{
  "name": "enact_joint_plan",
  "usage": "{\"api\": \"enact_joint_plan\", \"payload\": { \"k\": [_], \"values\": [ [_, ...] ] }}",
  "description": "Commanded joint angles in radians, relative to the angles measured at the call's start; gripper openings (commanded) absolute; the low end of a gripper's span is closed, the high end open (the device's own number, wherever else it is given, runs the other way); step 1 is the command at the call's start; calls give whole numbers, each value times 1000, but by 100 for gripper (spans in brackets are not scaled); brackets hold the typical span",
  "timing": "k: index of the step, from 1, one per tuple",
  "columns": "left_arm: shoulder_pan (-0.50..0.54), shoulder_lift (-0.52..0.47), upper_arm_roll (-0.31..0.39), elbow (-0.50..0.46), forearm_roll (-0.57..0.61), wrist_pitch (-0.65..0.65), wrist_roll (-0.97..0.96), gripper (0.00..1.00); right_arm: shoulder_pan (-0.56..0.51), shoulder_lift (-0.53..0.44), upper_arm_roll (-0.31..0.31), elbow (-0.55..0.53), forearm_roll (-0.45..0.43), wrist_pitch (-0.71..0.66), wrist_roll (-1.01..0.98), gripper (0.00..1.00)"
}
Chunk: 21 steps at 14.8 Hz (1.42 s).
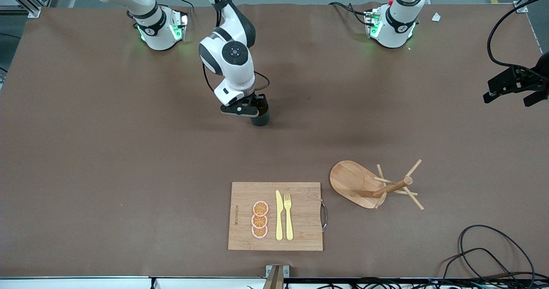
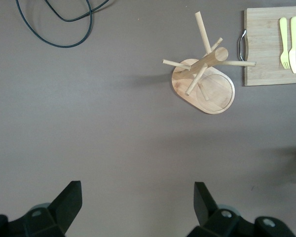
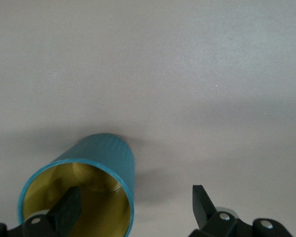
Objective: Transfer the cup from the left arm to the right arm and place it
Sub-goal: 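Close the right gripper on the teal mug's rim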
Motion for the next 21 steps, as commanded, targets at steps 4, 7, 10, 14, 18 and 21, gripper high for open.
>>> {"api": "enact_joint_plan", "payload": {
  "k": [4, 7, 10, 14, 18, 21],
  "values": [
    [6, -5, 0, -2, -18, 8, 21, 100, 3, 21, 1, -7, 0, 30, 15, 48],
    [11, -5, 0, -2, -18, 8, 26, 100, 1, 21, 3, 0, 0, 26, 52, 5],
    [12, -7, 0, 0, -18, 8, 26, 100, 3, 21, 3, 3, 0, 26, 58, 0],
    [17, -7, 0, 1, -16, 8, 28, 100, 3, 18, 4, 11, 2, 27, 57, 0],
    [18, -7, 0, 3, -18, 8, 28, 100, -28, -40, 4, 11, 2, 12, 37, 0],
    [18, -5, 0, 3, -18, 10, 28, 100, -152, -137, 1, 10, 2, -101, -144, 0]
  ]
}}
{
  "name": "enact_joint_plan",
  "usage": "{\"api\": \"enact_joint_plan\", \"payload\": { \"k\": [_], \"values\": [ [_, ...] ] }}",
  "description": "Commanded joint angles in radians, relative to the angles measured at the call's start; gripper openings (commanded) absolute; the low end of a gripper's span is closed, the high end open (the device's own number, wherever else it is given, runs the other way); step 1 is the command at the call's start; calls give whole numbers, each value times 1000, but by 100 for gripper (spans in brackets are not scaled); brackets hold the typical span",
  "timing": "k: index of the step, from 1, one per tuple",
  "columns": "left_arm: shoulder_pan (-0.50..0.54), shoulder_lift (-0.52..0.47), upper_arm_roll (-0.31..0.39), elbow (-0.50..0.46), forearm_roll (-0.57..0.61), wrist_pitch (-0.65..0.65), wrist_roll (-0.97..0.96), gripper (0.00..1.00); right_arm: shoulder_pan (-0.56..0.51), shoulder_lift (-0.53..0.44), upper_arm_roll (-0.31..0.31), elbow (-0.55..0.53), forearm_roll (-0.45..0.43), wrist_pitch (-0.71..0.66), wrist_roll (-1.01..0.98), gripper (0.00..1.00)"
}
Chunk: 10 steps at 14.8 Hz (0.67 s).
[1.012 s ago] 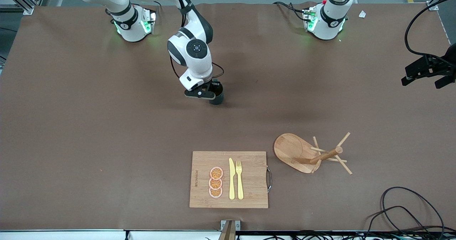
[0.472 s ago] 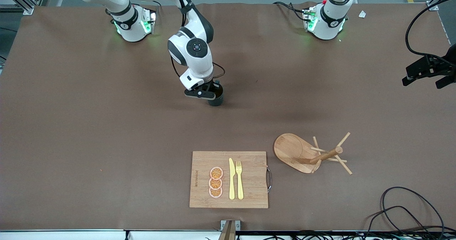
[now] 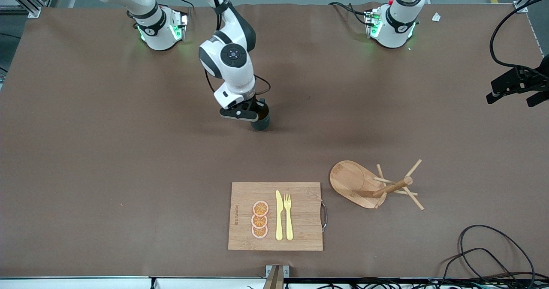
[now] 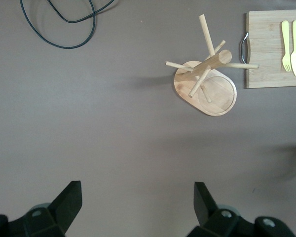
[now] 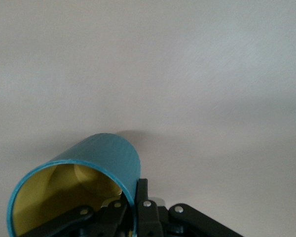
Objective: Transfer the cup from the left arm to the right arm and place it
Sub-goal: 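Carry the teal mug sideways with the right gripper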
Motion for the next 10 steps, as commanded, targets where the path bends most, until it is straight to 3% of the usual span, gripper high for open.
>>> {"api": "enact_joint_plan", "payload": {
  "k": [1, 5, 10],
  "values": [
    [8, -5, -1, 2, -16, 2, 25, 100, -154, -136, 10, -30, 2, -110, -200, 0],
    [7, -5, -1, 2, -17, 3, 24, 100, -342, -196, 5, -28, -4, -227, -556, 0],
    [7, -5, -2, 4, -17, 3, 24, 100, -538, -271, 2, -102, -96, -194, -867, 0]
  ]
}}
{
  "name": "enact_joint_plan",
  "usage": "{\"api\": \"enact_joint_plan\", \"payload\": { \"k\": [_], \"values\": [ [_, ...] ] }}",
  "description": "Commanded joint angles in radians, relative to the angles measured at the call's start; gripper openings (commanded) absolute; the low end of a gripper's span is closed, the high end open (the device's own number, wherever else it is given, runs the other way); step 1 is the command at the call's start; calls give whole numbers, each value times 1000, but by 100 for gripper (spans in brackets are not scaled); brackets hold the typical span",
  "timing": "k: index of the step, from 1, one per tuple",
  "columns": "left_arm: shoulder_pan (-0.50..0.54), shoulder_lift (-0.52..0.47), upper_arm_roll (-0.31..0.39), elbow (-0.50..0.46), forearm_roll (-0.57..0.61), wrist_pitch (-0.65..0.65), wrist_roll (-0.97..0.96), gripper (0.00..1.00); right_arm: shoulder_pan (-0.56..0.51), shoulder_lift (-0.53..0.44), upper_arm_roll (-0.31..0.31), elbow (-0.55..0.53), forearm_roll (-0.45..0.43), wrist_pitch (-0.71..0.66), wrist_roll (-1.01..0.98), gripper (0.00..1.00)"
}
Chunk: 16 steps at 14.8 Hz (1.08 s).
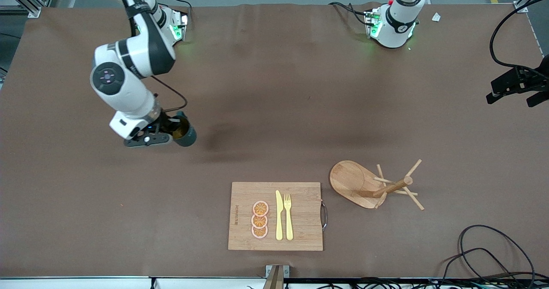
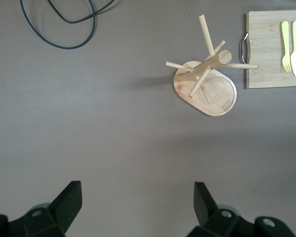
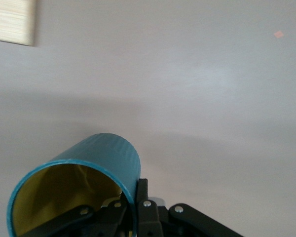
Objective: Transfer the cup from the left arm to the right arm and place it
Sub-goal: 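Carry the teal mug sideways with the right gripper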
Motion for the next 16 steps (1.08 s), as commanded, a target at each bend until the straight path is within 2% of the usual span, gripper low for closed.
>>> {"api": "enact_joint_plan", "payload": {
  "k": [1, 2, 6, 8, 11, 13, 16],
  "values": [
    [6, -5, 0, 4, -17, 3, 24, 100, -111, -73, 19, -116, -39, 77, -170, 0],
    [6, -5, -2, 4, -17, 3, 24, 100, -151, -71, 19, -154, -39, 134, -244, 0],
    [5, -4, -2, 2, -17, 7, 24, 100, -339, -53, 21, -188, -42, 224, -485, 0],
    [6, 1, -2, 1, -17, 12, 24, 100, -400, -35, 21, -204, -42, 264, -564, 0],
    [5, 1, 0, 2, -13, 14, 24, 100, -427, 5, 19, -217, -45, 309, -582, 0],
    [2, 1, -2, 1, -13, 23, 19, 100, -441, 16, 21, -288, -43, 448, -620, 0],
    [5, 1, -2, -4, -10, 26, 10, 100, -447, 41, 24, -303, -40, 472, -624, 0]
  ]
}}
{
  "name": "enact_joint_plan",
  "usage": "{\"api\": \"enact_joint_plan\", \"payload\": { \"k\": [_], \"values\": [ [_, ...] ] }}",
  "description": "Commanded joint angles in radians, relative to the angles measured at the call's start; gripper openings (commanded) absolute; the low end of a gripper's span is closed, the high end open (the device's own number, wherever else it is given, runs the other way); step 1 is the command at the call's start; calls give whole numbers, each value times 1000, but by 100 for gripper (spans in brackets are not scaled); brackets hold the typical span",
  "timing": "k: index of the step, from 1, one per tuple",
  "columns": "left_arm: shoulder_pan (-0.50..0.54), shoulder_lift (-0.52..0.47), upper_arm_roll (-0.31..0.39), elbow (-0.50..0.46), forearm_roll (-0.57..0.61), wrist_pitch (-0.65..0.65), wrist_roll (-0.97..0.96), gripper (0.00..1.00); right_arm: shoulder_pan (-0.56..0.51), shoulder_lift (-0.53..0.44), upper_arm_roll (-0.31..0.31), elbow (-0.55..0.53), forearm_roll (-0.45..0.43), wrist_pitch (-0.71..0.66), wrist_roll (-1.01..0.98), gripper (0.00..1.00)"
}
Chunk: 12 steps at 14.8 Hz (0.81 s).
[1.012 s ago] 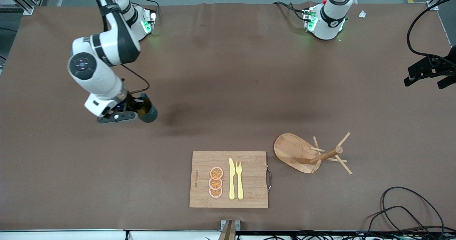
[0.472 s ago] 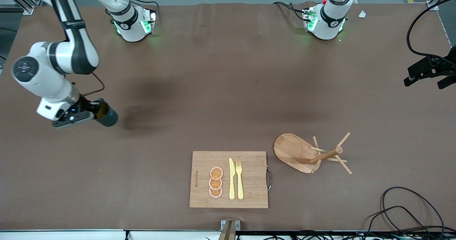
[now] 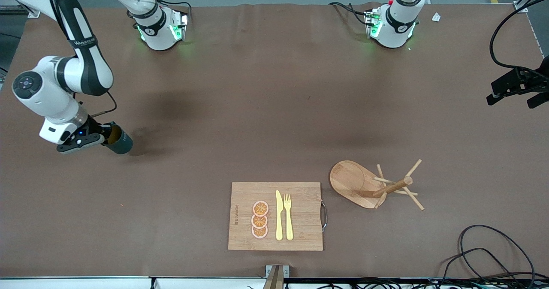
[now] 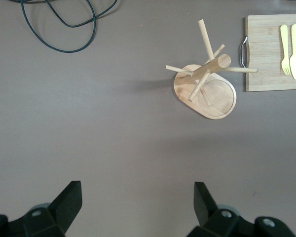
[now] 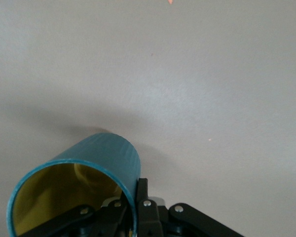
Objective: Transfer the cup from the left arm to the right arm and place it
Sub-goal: 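Carry the teal mug sideways with the right gripper, then lower the teal mug onto the table with the right gripper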
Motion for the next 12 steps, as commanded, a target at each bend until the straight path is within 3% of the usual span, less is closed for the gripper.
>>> {"api": "enact_joint_plan", "payload": {
  "k": [1, 6, 12],
  "values": [
    [7, -1, 1, -3, -7, 11, 10, 100, -29, -3, 21, -30, -12, 27, -15, 0],
    [4, 1, 2, -3, -4, 13, 9, 100, -27, 10, 23, -33, -12, 34, -16, 0],
    [0, -1, -4, -6, 22, 10, -83, 100, -41, 36, 25, -33, -4, 70, -35, 7]
  ]
}}
